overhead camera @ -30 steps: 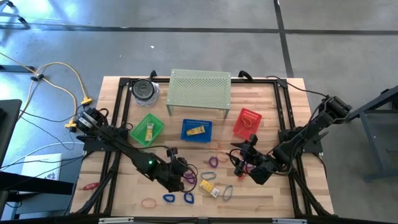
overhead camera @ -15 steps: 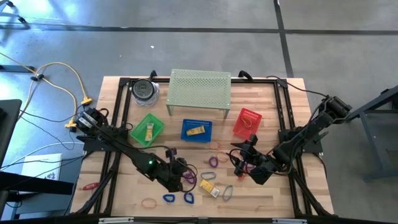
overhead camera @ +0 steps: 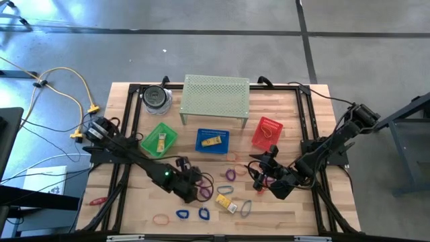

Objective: Pick & Place Office Desk Supplies
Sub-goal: Put the purple spring keychain into the green bin, then put the crayon box from the green bin into the blue bin

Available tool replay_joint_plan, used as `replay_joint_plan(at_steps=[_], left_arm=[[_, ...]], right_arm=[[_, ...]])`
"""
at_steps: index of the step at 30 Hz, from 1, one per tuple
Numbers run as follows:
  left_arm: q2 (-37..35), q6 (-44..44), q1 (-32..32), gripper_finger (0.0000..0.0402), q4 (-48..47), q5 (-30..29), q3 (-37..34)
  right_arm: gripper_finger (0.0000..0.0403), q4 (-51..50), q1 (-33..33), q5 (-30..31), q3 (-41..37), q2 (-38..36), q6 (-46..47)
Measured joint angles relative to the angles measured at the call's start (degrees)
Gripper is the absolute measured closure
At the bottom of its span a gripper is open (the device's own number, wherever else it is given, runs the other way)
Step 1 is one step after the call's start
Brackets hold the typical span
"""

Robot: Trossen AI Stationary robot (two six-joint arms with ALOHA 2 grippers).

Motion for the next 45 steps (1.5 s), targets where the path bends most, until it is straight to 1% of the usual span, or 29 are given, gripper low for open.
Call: replay_joint_plan(at_steps=[2, 5, 8, 11, 14, 22, 25, 28, 32, 36, 39, 45], left_arm=[[0.82, 0.10, 0.80, 0.0394, -0.05, 1.21, -0.02], [1.80, 0.82, 1.91, 0.0394, 0.27, 5.12, -0.02], [1.95, 0.82, 2.72, 0.0394, 0.33, 7.83, -0.02], [1.95, 0.58, 3.16, 0.0387, 0.29, 8.62, -0.02], [1.95, 0.58, 3.19, 0.0366, 0.36, 8.61, -0.01], [1.95, 0.53, 3.19, 0.0291, 0.38, 8.60, -0.01], [1.86, 0.40, 3.19, 0.0278, 0.42, 8.63, 0.00], [1.04, 0.40, 3.19, 0.0275, 0.39, 8.66, 0.00], [-1.48, 0.40, 3.20, 0.0275, 0.13, 9.91, 0.00], [-6.33, 0.40, 4.46, 0.0275, -1.97, 12.62, 0.03], [-10.52, -1.03, 5.95, 0.0275, -6.92, 12.86, 0.11], [-17.78, -10.92, 10.50, 0.0275, -20.10, 12.81, 0.11]], right_arm=[[0.0196, 0.01, 0.00, -0.03, 0.00, 0.00, 0.00], [0.0196, 0.00, 0.00, 0.00, 0.00, 0.02, 0.00], [0.0196, -0.04, 0.00, -0.02, 0.00, 0.02, 0.02], [0.0196, -0.04, 0.00, -0.02, 0.00, 0.02, 0.02], [0.0196, -0.02, 0.00, -0.02, 0.00, 0.02, 0.00], [0.0196, -0.02, 0.00, 0.00, 0.00, 0.02, 0.02], [0.0196, -0.02, 0.00, 0.00, 0.00, 0.02, 0.00], [0.0196, -0.02, 0.00, 0.00, 0.00, 0.02, 0.02], [0.0196, -0.03, 0.00, 0.00, 0.00, 0.02, 0.00], [0.0196, -0.02, 0.00, 0.00, 0.00, 0.02, 0.00], [0.0196, -0.04, 0.00, 0.02, 0.00, 0.02, 0.00], [0.0196, -0.06, 0.00, 0.00, 0.00, 0.02, 0.00]])
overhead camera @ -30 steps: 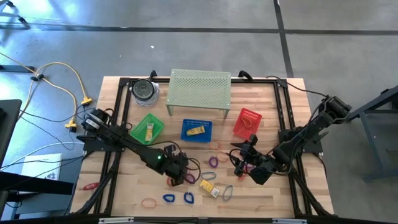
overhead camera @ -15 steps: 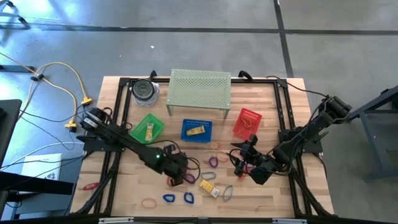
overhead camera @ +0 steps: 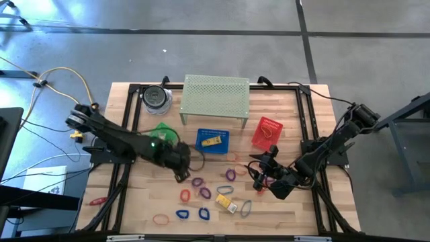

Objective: Pick & Place Office Desk Supplies
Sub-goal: Put the crayon box from the green bin into the blue bin

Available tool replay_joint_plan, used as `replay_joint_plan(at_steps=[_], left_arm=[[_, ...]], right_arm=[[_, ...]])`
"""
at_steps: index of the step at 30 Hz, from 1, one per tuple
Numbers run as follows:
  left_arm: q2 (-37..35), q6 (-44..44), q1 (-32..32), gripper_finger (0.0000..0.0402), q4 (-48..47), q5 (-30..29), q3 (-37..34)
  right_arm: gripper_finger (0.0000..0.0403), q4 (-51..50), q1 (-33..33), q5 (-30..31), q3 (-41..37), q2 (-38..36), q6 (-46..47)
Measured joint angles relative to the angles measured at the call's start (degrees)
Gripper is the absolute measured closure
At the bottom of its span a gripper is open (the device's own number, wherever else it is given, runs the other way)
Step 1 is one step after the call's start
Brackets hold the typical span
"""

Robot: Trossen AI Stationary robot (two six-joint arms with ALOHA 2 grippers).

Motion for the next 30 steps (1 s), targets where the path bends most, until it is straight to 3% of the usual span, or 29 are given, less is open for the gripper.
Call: replay_joint_plan(at_steps=[14, 30], left_arm=[[-2.89, -15.98, 7.30, 0.0275, -23.62, 0.03, -0.02], [-2.87, -8.98, 14.85, 0.0263, -29.75, -1.46, -0.04]], right_arm=[[0.0196, -0.03, 0.00, 0.02, 0.00, 0.00, 0.00], [0.0196, -0.01, 0.00, -0.06, 0.00, -0.02, 0.00]])
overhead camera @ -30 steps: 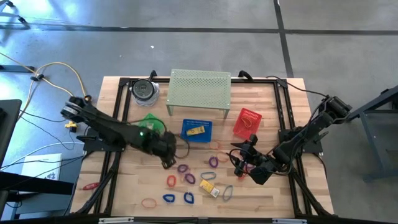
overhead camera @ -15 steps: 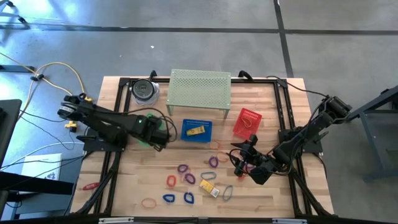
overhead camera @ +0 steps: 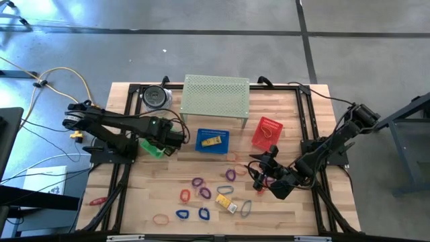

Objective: Pick & Place Office Desk Supplies
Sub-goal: Put the crayon box from the green bin into the blue bin

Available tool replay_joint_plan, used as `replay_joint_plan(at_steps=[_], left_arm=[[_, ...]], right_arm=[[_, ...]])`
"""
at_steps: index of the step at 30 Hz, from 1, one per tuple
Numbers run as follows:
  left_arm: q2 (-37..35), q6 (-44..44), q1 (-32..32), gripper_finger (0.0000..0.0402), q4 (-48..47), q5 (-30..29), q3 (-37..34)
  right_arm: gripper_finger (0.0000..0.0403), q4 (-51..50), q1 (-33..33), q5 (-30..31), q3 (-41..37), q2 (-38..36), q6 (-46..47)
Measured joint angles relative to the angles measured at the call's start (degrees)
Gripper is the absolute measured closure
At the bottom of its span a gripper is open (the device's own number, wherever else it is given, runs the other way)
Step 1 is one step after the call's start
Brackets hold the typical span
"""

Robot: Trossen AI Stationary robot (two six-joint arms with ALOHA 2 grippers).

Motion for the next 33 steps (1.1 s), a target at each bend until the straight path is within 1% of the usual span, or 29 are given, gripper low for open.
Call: replay_joint_plan(at_steps=[4, 8, 13, 15, 18, 23, 31, 33], left_arm=[[0.00, 3.42, 0.60, 0.0231, 0.12, 0.66, 0.00], [0.00, 4.15, 1.74, 0.0199, 0.25, 2.93, -0.22], [0.00, 6.38, 3.15, 0.0178, 2.49, 4.46, -3.35], [0.04, 4.93, 4.02, 0.0175, 2.87, 4.82, -5.16], [0.04, 3.54, 5.54, 0.0175, 3.12, 3.67, -7.39], [-0.34, 2.53, 7.55, 0.0178, 5.74, 3.02, -8.33], [-0.68, 2.31, 7.45, 0.0187, 12.80, 4.37, -9.47], [-0.66, 2.29, 7.30, 0.0188, 14.55, 4.67, -10.71]], right_arm=[[0.0196, -0.02, 0.00, -0.25, 0.00, 0.00, 0.00], [0.0196, -0.02, 0.00, -1.24, 0.00, 0.00, 0.00], [0.0196, -0.02, 0.00, -1.57, 0.00, 0.80, 0.00], [0.0196, -0.01, 0.00, -1.61, 0.00, 1.50, 0.00], [0.0196, 0.05, 0.00, -1.60, 0.00, 2.62, -0.11], [0.0196, 0.12, -0.39, -1.56, 0.00, 3.61, -0.20], [0.0196, 0.22, -0.44, -1.77, 0.00, 3.61, 0.06], [0.0196, 0.21, -0.44, -3.28, 0.00, 3.61, 0.11]])
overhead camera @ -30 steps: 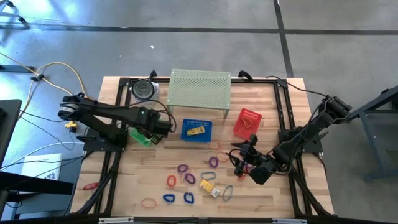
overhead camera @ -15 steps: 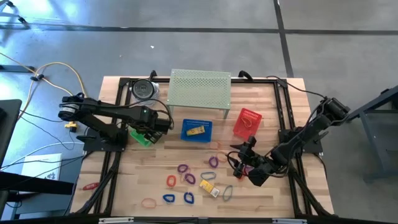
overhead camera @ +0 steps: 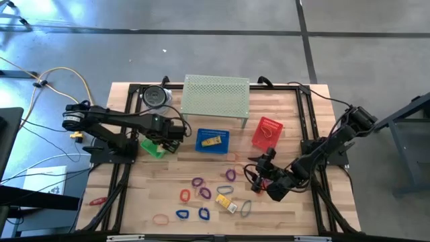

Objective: Pick & Place Office Desk Supplies
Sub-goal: Put the crayon box from the green bin into the blue bin

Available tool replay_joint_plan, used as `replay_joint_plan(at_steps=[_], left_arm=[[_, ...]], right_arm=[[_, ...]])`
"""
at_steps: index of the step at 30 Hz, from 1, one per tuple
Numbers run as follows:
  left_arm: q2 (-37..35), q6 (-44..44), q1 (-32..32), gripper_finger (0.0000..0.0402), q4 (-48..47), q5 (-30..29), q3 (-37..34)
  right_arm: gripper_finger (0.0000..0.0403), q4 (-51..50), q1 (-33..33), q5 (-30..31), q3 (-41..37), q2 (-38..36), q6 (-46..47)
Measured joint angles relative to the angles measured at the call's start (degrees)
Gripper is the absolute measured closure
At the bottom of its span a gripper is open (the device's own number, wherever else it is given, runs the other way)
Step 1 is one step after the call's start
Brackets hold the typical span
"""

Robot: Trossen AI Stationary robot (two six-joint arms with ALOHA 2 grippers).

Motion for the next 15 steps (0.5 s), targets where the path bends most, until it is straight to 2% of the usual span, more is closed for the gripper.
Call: replay_joint_plan(at_steps=[6, 10, 15], left_arm=[[-0.97, -2.42, 1.59, 0.0188, 1.58, 0.75, -5.70], [-3.42, -2.45, 2.73, 0.0188, 8.01, 1.08, -9.56], [-5.49, -3.83, 3.90, 0.0188, 11.65, 2.36, -13.43]], right_arm=[[0.0196, 0.03, 0.00, -2.37, 0.00, 0.00, 0.11], [0.0196, 0.11, -0.14, -2.24, 0.00, 0.00, 0.07], [0.0196, 0.35, -0.67, -2.22, 0.00, 0.00, -0.07]])
